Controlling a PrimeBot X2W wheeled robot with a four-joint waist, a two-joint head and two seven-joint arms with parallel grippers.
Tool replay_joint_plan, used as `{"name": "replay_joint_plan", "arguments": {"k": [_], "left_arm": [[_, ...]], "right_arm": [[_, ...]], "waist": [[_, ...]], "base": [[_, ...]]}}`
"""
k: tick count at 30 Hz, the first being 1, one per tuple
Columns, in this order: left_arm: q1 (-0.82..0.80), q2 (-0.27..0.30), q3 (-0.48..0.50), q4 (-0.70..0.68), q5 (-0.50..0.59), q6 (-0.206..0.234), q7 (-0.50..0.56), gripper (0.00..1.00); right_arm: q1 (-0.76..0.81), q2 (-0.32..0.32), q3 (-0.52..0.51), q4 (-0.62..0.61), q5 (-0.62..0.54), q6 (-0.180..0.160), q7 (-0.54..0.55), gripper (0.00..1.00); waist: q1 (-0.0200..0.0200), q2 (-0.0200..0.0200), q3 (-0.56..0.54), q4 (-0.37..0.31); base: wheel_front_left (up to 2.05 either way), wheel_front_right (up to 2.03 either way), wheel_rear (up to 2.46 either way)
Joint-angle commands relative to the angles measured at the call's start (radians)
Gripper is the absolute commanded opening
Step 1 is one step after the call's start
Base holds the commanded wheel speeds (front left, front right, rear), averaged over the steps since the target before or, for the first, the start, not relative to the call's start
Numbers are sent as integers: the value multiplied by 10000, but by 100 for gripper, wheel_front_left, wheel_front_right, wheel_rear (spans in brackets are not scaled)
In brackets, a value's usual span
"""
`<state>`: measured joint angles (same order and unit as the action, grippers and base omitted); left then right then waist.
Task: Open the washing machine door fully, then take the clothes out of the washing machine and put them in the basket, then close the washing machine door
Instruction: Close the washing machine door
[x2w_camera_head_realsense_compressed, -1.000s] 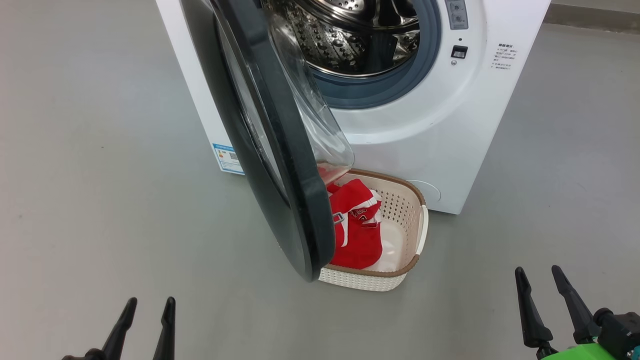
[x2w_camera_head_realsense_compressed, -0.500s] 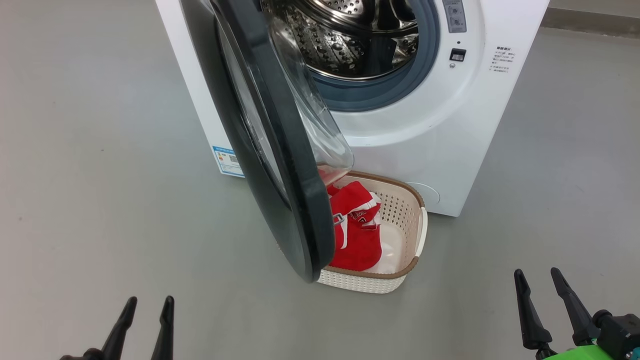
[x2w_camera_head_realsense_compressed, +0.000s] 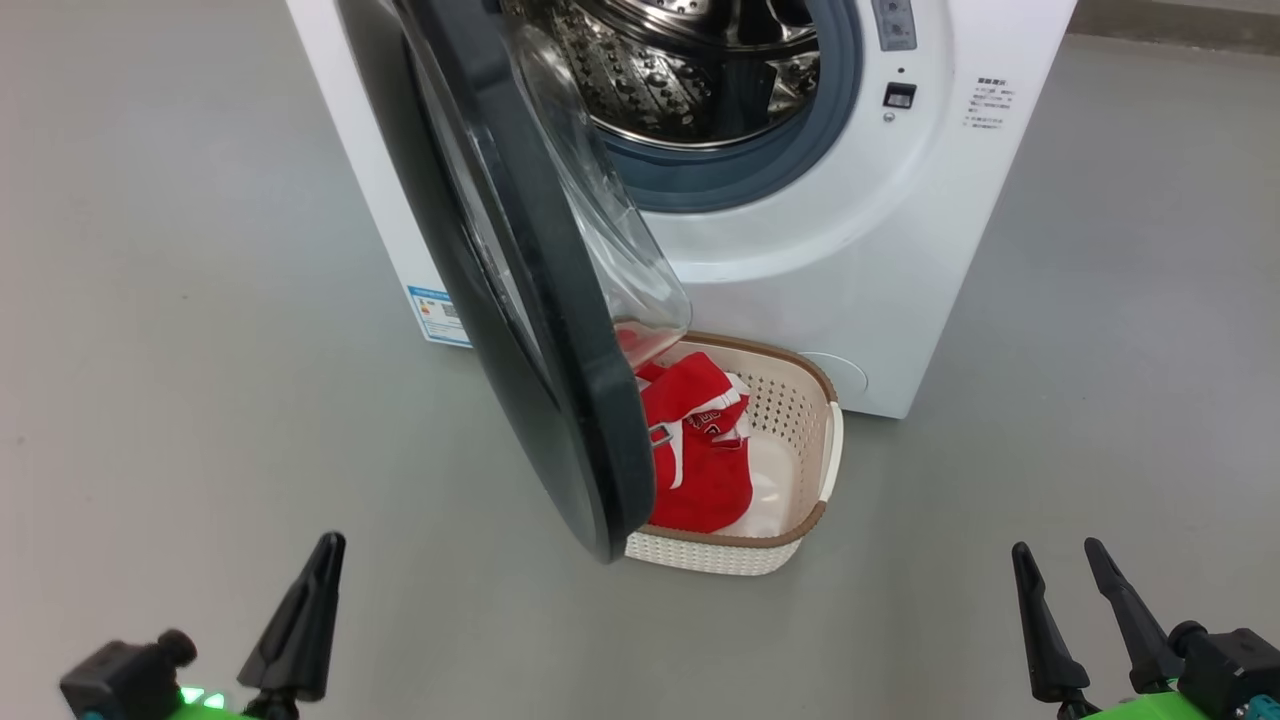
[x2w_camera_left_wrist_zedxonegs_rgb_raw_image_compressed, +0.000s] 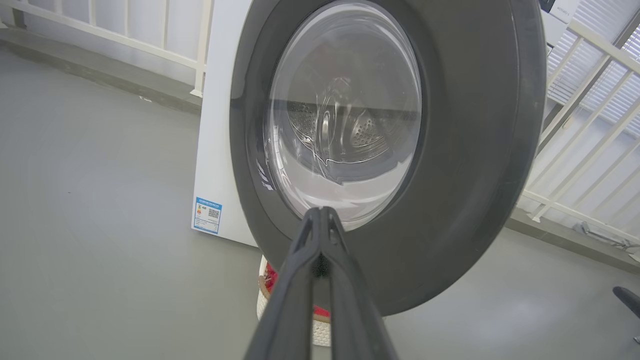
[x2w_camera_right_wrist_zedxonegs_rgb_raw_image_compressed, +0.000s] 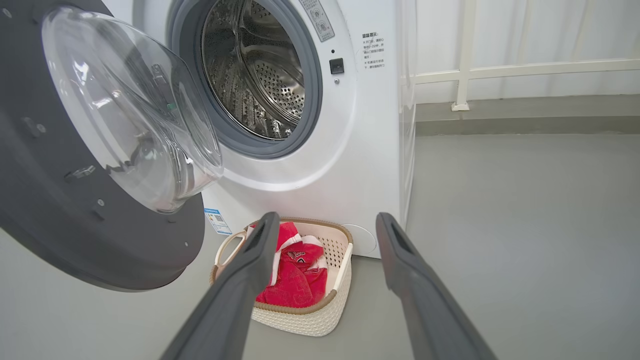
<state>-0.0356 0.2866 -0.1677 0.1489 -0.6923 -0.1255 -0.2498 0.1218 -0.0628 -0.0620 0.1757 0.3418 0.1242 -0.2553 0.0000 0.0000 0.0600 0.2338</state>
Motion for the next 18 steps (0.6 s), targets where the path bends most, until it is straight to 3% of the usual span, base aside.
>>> {"name": "replay_joint_plan", "arguments": {"k": [1, 9, 18], "left_arm": [[-556, 393, 196, -291, -357, -52, -120, 0], [-1738, 1176, -876, -797, -2497, -52, -120, 0], [-2752, 1778, -2098, -1010, -3355, -52, -120, 0]], "right_arm": [[-271, -140, 228, -237, 43, 65, -65, 100], [-482, -113, 221, -289, 9, 65, -65, 100], [-785, -73, 229, -328, -24, 65, -65, 100]], "waist": [[0, 0, 101, -109], [0, 0, 472, -479], [0, 0, 890, -913]], "base": [[0, 0, 0], [0, 0, 0], [0, 0, 0]]}}
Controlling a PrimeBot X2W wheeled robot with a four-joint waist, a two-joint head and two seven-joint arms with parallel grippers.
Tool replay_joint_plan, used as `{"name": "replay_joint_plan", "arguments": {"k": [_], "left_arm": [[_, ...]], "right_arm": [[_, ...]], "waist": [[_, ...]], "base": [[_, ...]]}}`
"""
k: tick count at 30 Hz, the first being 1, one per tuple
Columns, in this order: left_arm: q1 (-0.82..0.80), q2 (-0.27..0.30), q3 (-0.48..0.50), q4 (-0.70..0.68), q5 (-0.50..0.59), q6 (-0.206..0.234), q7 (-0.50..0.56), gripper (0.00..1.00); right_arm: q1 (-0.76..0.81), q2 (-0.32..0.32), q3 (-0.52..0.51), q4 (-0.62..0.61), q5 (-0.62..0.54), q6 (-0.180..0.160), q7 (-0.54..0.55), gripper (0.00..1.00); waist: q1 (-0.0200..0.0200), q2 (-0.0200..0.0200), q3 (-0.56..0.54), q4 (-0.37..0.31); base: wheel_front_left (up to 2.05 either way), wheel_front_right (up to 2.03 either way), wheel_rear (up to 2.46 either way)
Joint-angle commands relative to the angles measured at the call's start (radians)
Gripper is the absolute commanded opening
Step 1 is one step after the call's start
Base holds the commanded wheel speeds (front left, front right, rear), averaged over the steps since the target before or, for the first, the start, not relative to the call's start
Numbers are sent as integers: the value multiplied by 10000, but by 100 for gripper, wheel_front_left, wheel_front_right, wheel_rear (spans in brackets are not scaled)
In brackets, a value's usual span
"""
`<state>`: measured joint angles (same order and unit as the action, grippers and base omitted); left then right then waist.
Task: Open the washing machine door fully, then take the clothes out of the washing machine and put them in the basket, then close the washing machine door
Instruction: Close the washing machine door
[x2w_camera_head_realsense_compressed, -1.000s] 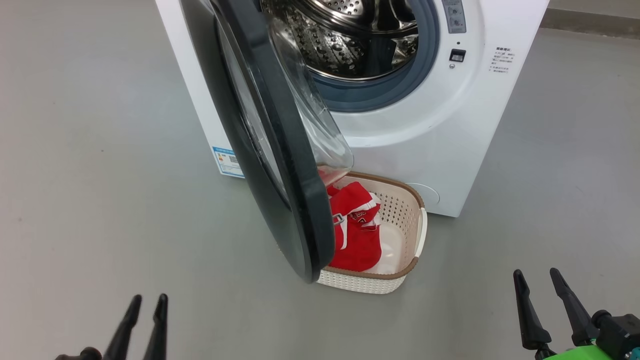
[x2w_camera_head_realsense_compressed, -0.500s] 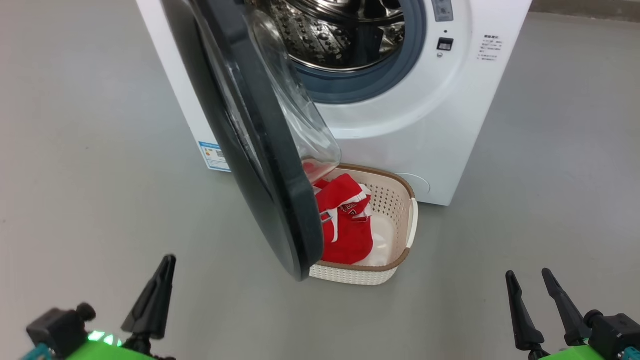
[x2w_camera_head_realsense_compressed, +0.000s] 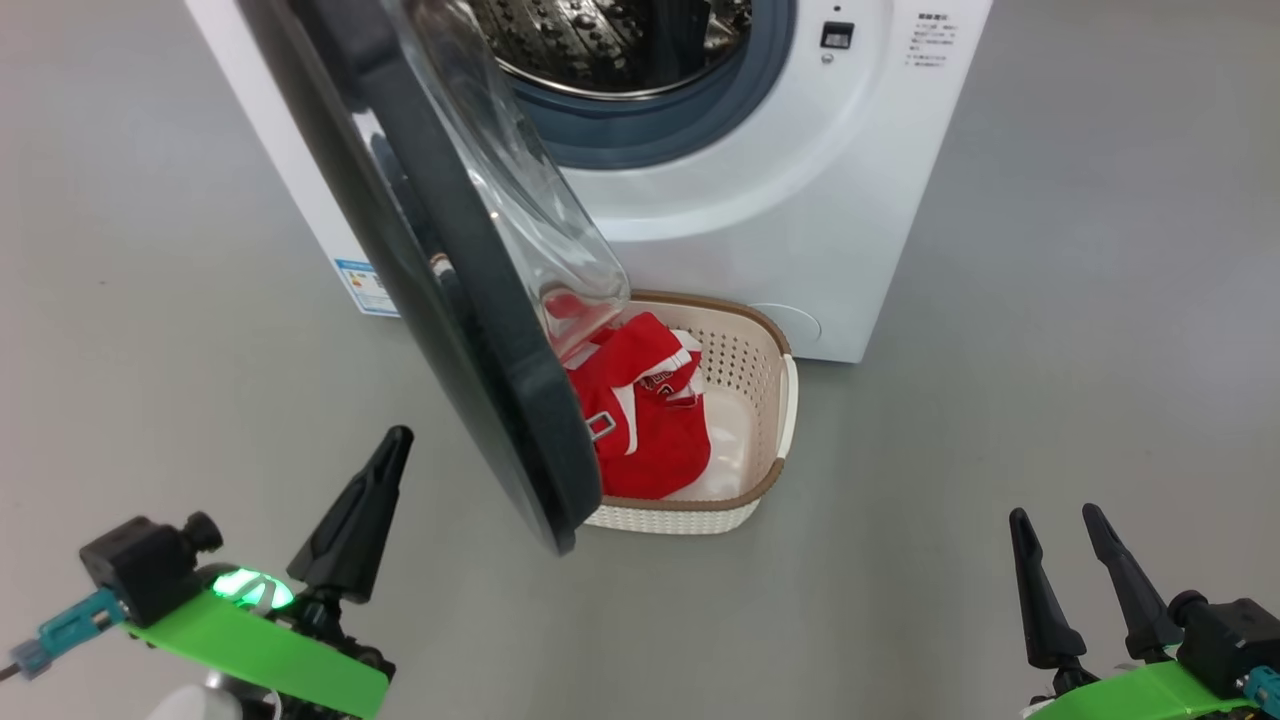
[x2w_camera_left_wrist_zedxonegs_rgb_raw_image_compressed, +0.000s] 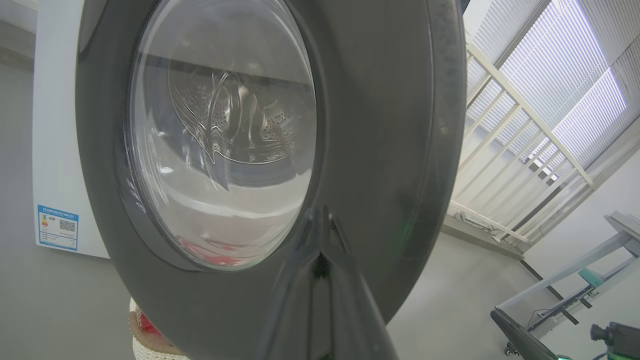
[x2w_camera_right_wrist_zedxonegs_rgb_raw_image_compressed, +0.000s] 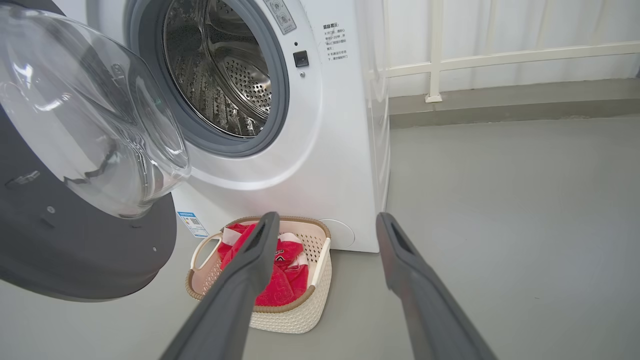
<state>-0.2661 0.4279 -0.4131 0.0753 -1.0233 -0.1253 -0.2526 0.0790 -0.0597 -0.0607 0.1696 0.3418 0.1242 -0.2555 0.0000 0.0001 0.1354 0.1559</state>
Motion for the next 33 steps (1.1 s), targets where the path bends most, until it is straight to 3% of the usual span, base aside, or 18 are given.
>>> {"name": "replay_joint_plan", "arguments": {"k": [1, 13, 33], "left_arm": [[-547, 440, 242, -298, -117, -54, -91, 0], [-1724, 964, -702, -364, -585, -54, -91, 0], [-3738, 593, -1343, 436, -118, -54, -91, 0]], "right_arm": [[-390, -98, 219, -277, -26, 65, -63, 100], [-762, -14, 171, -350, -53, 65, -63, 100], [-1372, 90, 333, -414, 143, 65, -63, 100]], "waist": [[0, -1, 189, -179], [0, -1, 790, -621], [0, -1, 1735, -1679]], "base": [[0, 0, 0], [0, 0, 0], [0, 0, 0]]}}
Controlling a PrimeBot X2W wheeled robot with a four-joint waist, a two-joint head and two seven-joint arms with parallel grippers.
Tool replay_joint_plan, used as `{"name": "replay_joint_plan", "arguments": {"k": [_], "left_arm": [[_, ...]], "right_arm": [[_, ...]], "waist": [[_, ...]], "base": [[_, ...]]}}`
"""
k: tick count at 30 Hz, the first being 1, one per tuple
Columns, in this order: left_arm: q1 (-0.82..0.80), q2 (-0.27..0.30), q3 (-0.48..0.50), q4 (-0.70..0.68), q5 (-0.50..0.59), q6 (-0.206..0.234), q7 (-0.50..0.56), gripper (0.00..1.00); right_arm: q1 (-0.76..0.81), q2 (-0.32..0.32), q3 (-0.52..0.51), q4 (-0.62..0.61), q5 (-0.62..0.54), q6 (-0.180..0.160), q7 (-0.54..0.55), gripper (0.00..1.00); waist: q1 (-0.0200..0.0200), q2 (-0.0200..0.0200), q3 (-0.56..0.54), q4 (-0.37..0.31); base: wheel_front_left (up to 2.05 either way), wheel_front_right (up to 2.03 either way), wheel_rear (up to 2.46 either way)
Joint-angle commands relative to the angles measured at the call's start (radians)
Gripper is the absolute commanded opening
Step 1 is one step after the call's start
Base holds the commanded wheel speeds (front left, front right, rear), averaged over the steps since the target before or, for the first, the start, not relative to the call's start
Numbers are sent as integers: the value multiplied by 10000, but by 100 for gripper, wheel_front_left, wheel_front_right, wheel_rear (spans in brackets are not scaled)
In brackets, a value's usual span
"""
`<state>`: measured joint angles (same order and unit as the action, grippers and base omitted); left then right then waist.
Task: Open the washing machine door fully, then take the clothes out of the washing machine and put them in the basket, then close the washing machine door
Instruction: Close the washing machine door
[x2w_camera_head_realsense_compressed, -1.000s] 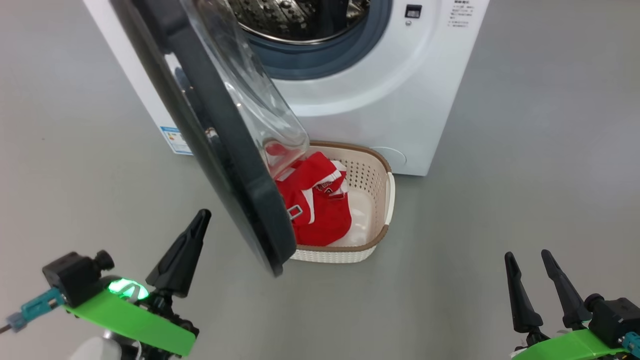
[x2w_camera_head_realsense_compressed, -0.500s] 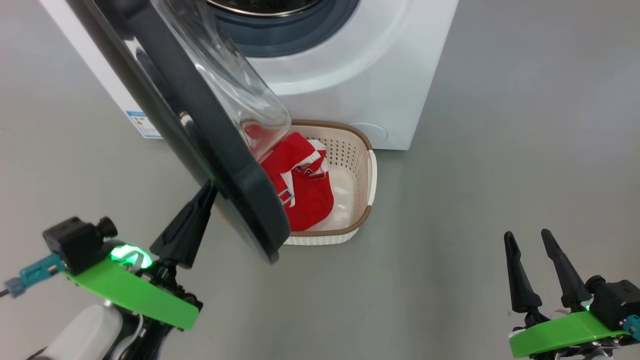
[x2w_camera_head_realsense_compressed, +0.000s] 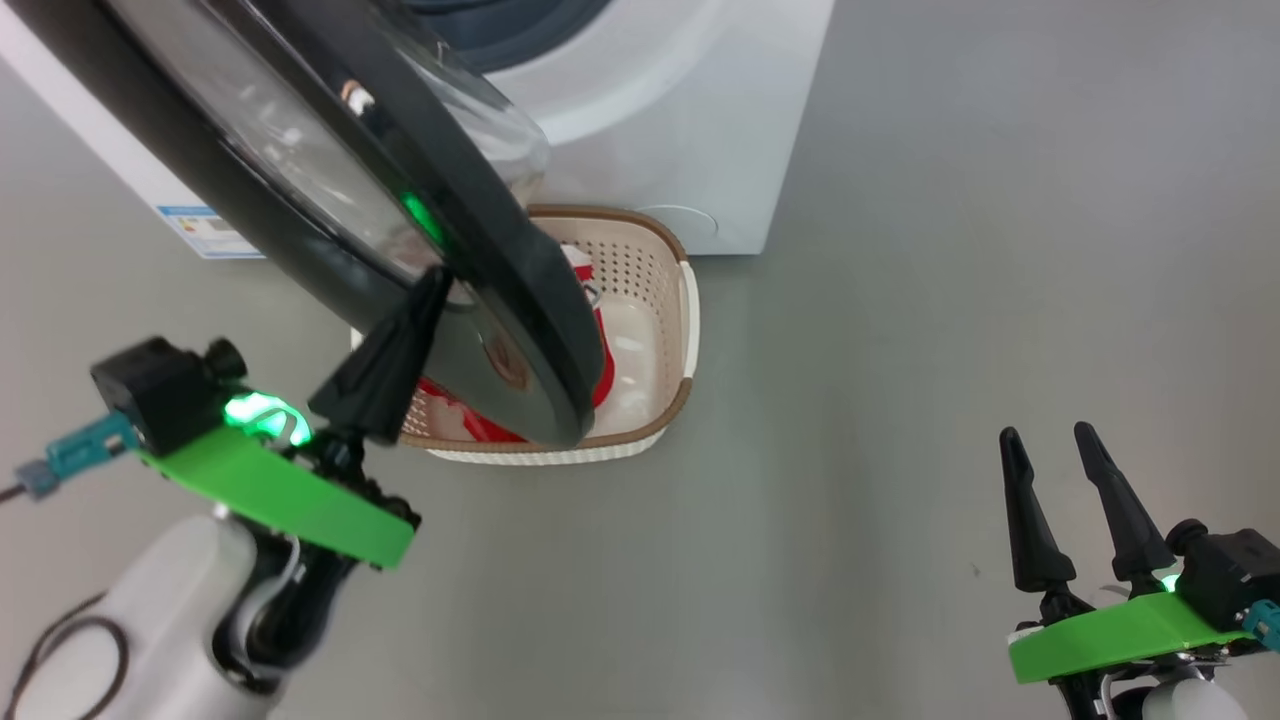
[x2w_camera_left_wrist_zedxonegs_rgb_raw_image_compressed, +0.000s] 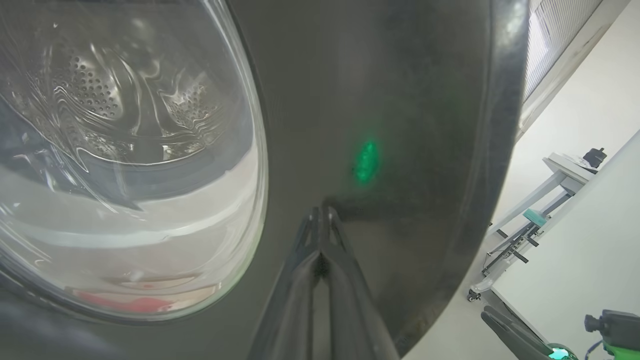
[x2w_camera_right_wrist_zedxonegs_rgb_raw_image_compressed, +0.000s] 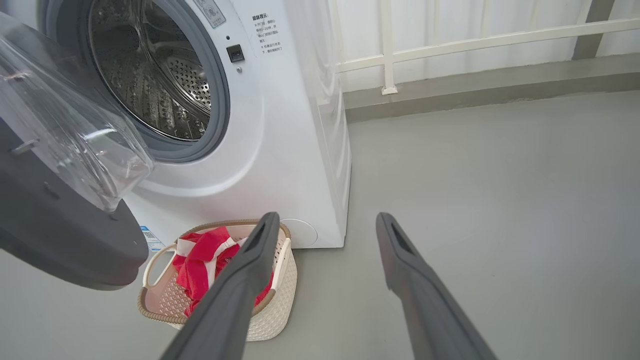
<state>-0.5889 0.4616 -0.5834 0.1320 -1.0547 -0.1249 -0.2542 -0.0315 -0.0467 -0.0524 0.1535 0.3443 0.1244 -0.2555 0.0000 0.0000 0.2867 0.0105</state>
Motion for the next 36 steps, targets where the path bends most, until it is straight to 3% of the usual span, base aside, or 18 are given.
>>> {"name": "replay_joint_plan", "arguments": {"k": [1, 23, 36], "left_arm": [[-652, 219, 447, -16, 241, -58, -76, 0], [-4035, -441, 526, 2212, 739, -58, -76, 0], [-5806, -541, 706, 3697, 975, -58, -76, 0]], "right_arm": [[-308, -40, 270, -256, 176, 63, -63, 100], [-1044, -36, 546, -309, 1097, 63, -63, 100], [-1372, -36, 720, -368, 1426, 63, -63, 100]], "waist": [[0, 0, 291, -294], [0, 0, 1577, -1533], [0, 0, 2067, -2132]], "base": [[0, 0, 0], [0, 0, 0], [0, 0, 0]]}}
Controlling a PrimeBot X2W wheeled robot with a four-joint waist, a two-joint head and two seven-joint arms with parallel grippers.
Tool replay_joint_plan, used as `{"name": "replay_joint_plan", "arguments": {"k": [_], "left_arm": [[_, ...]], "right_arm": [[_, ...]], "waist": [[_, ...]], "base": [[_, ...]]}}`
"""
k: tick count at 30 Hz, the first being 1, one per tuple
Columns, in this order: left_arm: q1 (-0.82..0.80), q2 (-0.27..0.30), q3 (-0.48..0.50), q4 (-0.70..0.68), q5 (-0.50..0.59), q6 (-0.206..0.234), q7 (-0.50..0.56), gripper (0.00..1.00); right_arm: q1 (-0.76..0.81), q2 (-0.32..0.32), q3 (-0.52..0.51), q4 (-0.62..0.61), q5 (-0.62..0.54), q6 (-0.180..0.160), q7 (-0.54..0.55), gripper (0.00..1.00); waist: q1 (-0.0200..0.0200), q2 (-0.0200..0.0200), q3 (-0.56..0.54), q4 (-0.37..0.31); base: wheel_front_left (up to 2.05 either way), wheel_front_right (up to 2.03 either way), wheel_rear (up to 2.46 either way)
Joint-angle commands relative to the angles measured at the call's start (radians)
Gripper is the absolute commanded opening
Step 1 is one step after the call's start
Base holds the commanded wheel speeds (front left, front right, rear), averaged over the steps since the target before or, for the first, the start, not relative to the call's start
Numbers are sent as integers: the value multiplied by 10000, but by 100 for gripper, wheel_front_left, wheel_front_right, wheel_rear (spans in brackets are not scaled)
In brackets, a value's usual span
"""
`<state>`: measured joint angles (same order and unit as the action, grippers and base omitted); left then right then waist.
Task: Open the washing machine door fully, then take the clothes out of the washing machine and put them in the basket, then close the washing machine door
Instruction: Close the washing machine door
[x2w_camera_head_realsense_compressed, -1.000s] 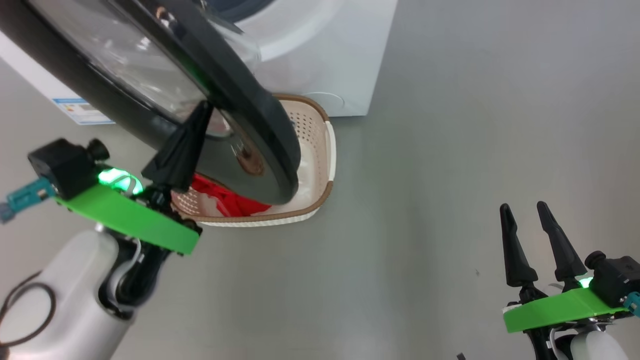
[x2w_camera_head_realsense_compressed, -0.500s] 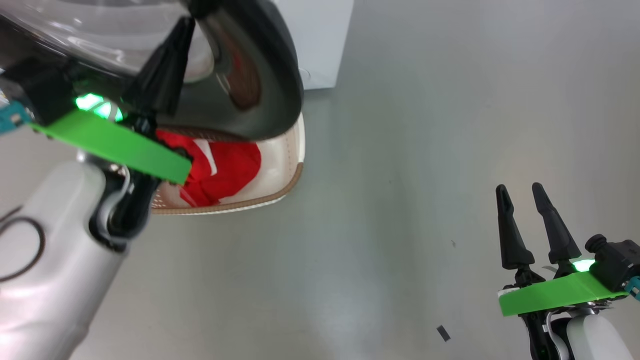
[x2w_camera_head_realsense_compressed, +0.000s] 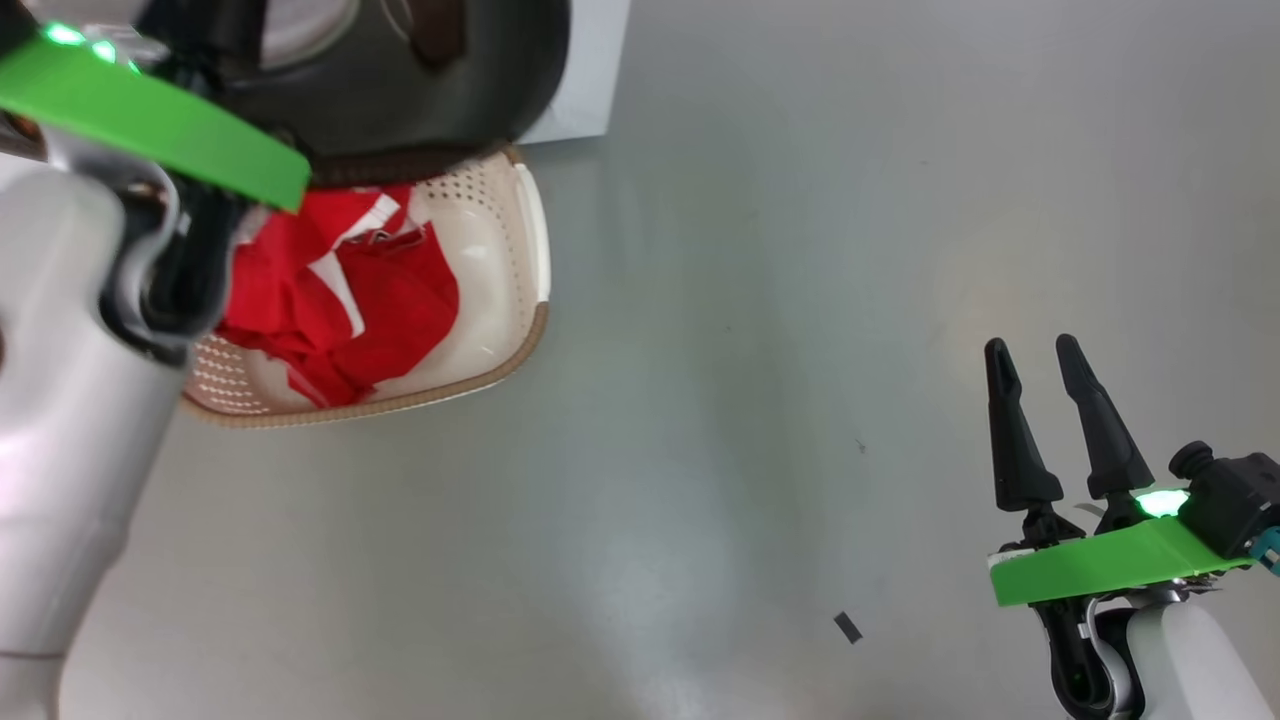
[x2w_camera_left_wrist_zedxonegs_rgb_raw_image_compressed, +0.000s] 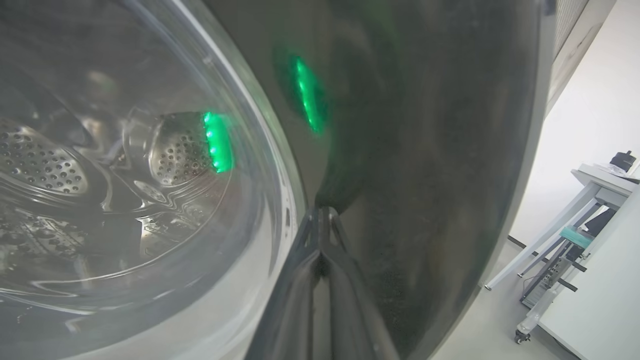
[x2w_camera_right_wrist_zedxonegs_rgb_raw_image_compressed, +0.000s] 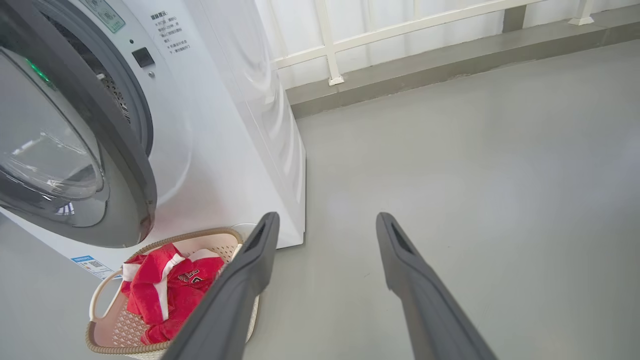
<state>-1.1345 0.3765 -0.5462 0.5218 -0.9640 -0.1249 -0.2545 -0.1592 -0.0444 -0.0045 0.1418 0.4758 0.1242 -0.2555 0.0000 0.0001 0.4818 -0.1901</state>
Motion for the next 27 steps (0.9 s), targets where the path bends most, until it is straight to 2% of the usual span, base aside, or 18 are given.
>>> {"name": "replay_joint_plan", "arguments": {"k": [1, 8, 13, 22, 27], "left_arm": [[-465, 303, 372, -73, 64, -58, -72, 0], [-907, 255, 618, 486, 168, -58, -72, 0], [-625, 69, 798, 466, 354, -58, -72, 0], [842, -234, 1159, 5, 570, -58, -72, 0], [2448, -739, 1868, -390, 929, -58, -72, 0]], "right_arm": [[-108, -59, 243, -253, 137, 65, -63, 100], [-153, -59, 284, -248, 249, 65, -63, 100], [-116, -59, 188, -216, 199, 65, -63, 100], [100, -59, 97, -148, -258, 65, -63, 100], [441, -59, -96, -76, -621, 65, -63, 100]], "waist": [[0, -1, 145, -169], [0, -1, 207, -369], [0, -1, 35, -282], [0, -1, -640, 138], [0, -1, -1316, 590]], "base": [[0, 0, 0], [0, 0, 0], [0, 0, 0], [0, 0, 0], [0, 0, 0]]}}
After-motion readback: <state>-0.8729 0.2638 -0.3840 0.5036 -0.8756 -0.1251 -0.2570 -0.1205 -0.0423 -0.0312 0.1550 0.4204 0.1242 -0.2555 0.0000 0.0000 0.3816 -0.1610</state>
